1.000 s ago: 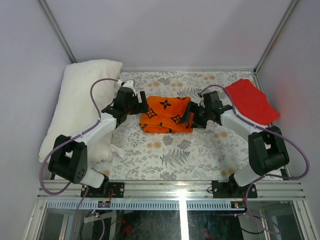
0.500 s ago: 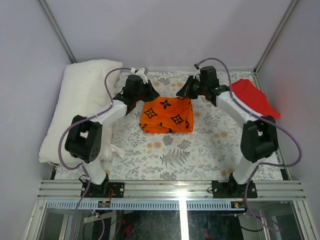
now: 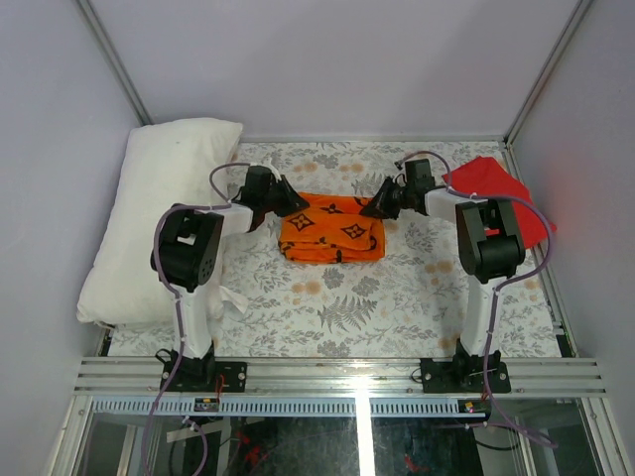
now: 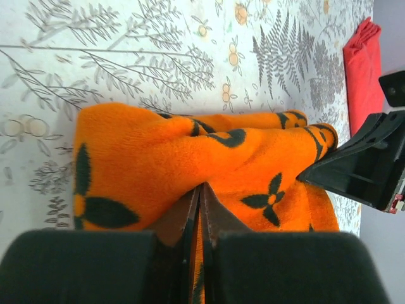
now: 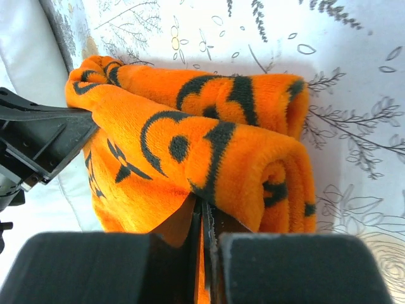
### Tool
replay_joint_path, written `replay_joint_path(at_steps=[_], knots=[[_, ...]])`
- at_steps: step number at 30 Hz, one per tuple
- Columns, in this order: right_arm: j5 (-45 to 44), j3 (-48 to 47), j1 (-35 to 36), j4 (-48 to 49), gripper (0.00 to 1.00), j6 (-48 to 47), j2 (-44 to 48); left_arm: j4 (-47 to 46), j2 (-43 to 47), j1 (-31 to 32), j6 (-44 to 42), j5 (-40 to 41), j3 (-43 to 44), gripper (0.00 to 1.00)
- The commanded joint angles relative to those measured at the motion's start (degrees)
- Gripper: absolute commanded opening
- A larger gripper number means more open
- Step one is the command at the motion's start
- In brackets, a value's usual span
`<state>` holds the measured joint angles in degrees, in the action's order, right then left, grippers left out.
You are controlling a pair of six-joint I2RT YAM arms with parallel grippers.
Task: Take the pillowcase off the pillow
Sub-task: Adjust the pillowcase at the center of the board.
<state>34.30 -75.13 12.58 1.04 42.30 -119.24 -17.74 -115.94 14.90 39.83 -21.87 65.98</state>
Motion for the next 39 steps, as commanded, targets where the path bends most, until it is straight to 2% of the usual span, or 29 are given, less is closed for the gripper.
replay_joint_path(at_steps=[1,7,13,16,21,27,31,35,39], knots=[[-2.32,2.19,-2.85,0.38,0.00,-0.86,-0.53,-0.44,1.40,-2.88,-1.17,5.46,-1.24,0.00],[-1.08,3.43,-2.84,0.42,0.00,-0.65,3.25,5.59,7.23,-3.08,-5.71,9.28,1.93,0.02],[-0.78,3.86,-2.43,0.27,0.00,0.02,12.33,9.00,16.36,-2.14,-9.56,11.17,3.11,0.16],[-0.20,2.76,-1.15,1.30,0.00,1.18,13.80,9.59,18.39,0.16,-11.24,11.57,3.15,0.29],[1.56,0.62,0.85,6.01,0.00,3.30,9.45,7.35,14.96,1.44,-10.13,9.77,3.30,0.31],[2.57,-1.87,-1.84,8.74,0.00,4.89,-0.01,7.22,5.04,-1.48,-6.89,6.74,5.42,0.29],[3.04,-0.06,-3.68,10.68,0.00,5.70,-2.81,7.47,0.33,-3.33,-6.02,6.19,5.28,0.29],[2.70,1.11,-4.37,10.21,0.00,4.89,-2.09,6.19,0.74,-4.72,-5.10,5.96,3.74,0.29],[3.05,0.74,-4.40,8.44,0.00,4.23,1.20,9.73,6.97,-4.88,-7.46,8.71,4.99,0.33]])
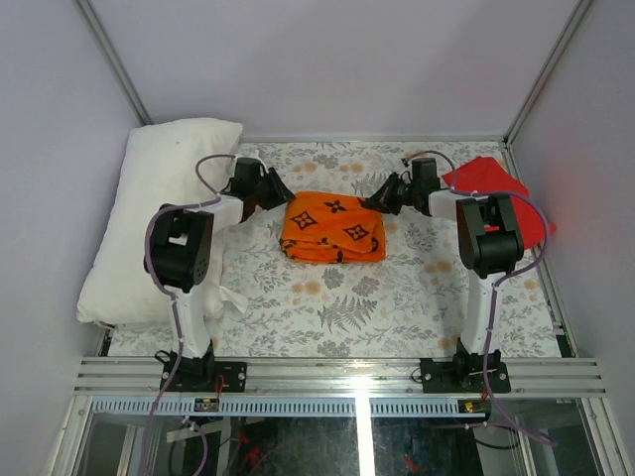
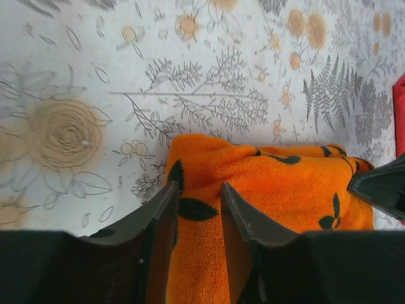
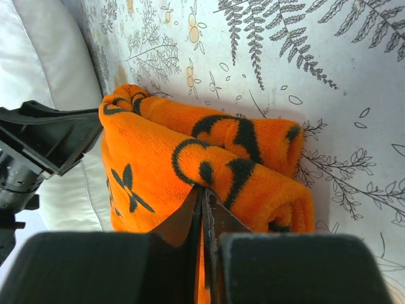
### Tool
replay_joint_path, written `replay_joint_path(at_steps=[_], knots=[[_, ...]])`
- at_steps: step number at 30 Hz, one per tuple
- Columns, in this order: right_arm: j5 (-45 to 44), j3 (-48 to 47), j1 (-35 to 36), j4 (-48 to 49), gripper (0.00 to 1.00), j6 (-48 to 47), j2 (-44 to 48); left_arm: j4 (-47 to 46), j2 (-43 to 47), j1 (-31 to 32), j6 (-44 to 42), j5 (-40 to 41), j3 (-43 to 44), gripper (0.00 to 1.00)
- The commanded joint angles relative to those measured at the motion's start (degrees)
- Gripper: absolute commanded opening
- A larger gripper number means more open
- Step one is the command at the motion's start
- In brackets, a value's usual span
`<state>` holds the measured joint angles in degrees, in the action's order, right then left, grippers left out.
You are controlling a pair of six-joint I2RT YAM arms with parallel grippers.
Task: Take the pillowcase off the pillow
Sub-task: Adjust the pillowcase at the center of the board.
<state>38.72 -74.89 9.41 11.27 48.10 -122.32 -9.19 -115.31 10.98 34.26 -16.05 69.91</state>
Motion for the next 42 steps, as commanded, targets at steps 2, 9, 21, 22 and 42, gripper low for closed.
replay_joint_path(at_steps=[2,9,21,22,42], knots=[[-1.93,0.18,-1.28,-3.93,0.00,-2.88,7.61,3.78,11.14,-0.96,-3.52,5.21,0.94,0.43],[-10.09,-0.88,-1.19,-12.63,0.29,-9.17,19.75,7.15,33.06,5.93,-6.37,15.59,-10.41,0.81],[-18.95,-32.21,-1.19,-35.17,0.58,-22.49,-1.78,10.53,51.88,32.28,4.08,28.64,-34.63,0.26],[-19.09,-34.19,-1.15,-35.96,0.56,-22.66,-3.72,10.05,51.64,32.34,4.78,28.03,-36.07,0.23],[-22.26,-30.95,4.29,-37.47,0.60,-25.73,-9.60,-2.72,24.74,31.31,4.32,18.28,-31.52,0.17]])
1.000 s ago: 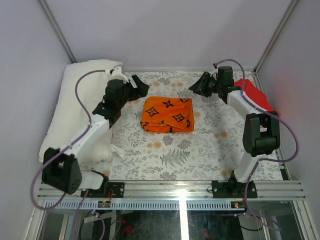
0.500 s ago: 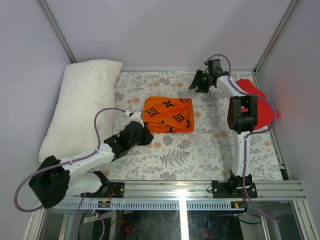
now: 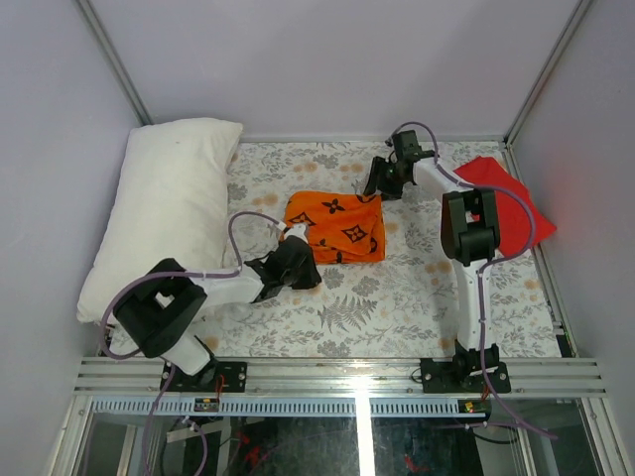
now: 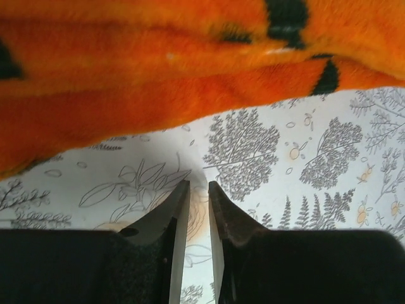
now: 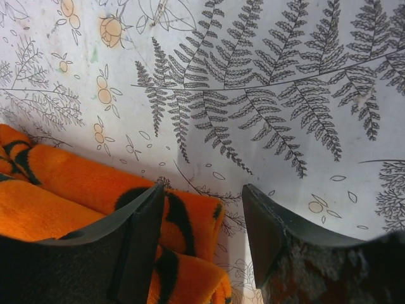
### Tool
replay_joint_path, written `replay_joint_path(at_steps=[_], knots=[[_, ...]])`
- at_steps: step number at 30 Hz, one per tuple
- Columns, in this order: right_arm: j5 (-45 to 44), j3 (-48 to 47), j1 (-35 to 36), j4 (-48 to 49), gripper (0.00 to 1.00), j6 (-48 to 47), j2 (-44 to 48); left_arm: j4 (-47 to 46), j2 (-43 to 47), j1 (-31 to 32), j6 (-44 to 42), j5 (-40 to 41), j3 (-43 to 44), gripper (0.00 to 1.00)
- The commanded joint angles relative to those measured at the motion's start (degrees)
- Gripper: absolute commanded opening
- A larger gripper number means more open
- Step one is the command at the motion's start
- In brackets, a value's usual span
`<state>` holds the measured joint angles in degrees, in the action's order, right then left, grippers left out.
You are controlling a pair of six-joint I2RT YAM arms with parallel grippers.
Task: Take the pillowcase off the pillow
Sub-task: Adjust the pillowcase at the center of the board.
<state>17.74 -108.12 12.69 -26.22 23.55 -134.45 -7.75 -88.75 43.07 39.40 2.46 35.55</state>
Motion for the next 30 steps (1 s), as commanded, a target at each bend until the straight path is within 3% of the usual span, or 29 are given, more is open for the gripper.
replay_joint_path(at_steps=[1,5,9,17,23,27,30], knots=[[-1.36,2.97,1.41,0.02,0.60,-1.13,2.65,-3.93,-2.17,-1.55,-1.29,-0.12,3.08,0.17],[-2.06,7.08,3.35,0.87,0.59,-0.03,4.65,-3.32,-3.56,-6.78,-3.65,-1.61,3.32,0.16],[-0.24,17.57,5.18,5.75,0.59,5.17,9.18,1.58,-6.49,-11.34,-6.90,0.22,6.99,0.16],[-2.12,39.12,10.28,15.31,0.59,14.67,26.35,10.67,-6.32,-20.13,-12.38,9.06,15.74,0.15],[-6.43,38.94,11.86,10.87,0.62,11.82,32.42,18.13,0.09,-22.90,-16.18,15.91,25.14,0.22],[-12.31,33.33,11.74,6.42,0.63,10.71,29.03,21.96,5.52,-23.12,-17.53,20.61,28.67,0.29],[-16.04,32.07,11.93,5.46,0.64,15.40,25.95,23.83,9.89,-23.21,-17.38,23.68,28.19,0.40]])
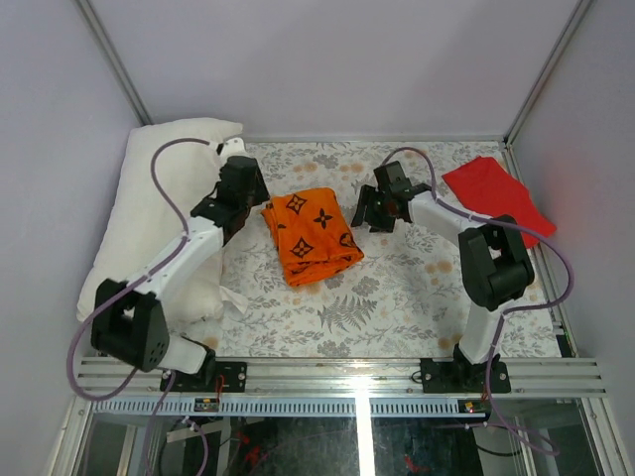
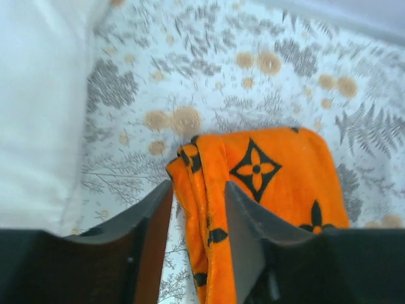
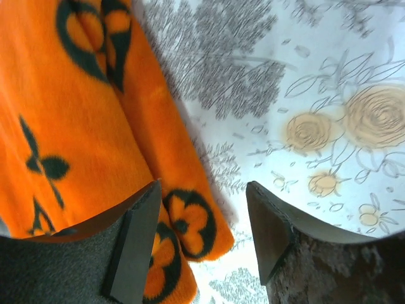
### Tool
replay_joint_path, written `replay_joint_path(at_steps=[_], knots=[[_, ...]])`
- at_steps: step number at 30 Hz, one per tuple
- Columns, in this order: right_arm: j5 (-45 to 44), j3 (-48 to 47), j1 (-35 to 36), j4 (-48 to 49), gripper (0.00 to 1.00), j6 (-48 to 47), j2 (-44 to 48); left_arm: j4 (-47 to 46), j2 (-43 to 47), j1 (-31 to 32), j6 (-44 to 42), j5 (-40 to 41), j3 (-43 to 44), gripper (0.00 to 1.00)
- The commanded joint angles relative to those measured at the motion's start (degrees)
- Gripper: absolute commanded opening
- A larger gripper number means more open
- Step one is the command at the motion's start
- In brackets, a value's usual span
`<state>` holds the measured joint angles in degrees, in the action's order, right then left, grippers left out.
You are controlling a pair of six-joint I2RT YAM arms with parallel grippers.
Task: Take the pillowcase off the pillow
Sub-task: Adjust the pillowcase at the center of the board, then move the pillowcase to the center of the board.
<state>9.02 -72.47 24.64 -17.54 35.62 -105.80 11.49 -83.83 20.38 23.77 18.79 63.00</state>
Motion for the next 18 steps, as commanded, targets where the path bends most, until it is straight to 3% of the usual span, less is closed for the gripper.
replay_joint_path(at_steps=[1,3,6,8,11,14,18], knots=[[-9.94,-3.33,0.08,-3.43,0.64,5.71,-3.04,4.86,6.48,-0.52,-1.64,7.89,0.23,0.43],[-13.74,-1.91,0.06,-2.28,0.65,10.66,-2.66,5.50,9.43,-0.52,-1.30,8.51,-0.87,0.51],[-18.54,-0.16,0.13,-1.22,0.75,16.78,-1.76,6.52,13.20,-0.73,-0.62,8.22,-1.86,0.76],[-20.66,-0.08,0.22,-1.98,0.81,21.13,-1.72,6.94,14.54,-0.94,-0.12,6.99,-2.18,0.84],[-21.40,-2.05,0.65,-5.43,0.84,26.51,-2.92,6.69,15.57,-1.05,0.66,4.42,-2.51,0.88],[-22.72,-5.59,2.08,-10.21,0.99,30.67,-5.06,5.64,16.41,-1.13,1.50,1.51,-3.49,0.89],[-23.26,-11.65,3.48,-17.39,0.99,34.41,-9.12,4.08,17.44,-1.14,2.32,-1.95,-5.51,0.89]])
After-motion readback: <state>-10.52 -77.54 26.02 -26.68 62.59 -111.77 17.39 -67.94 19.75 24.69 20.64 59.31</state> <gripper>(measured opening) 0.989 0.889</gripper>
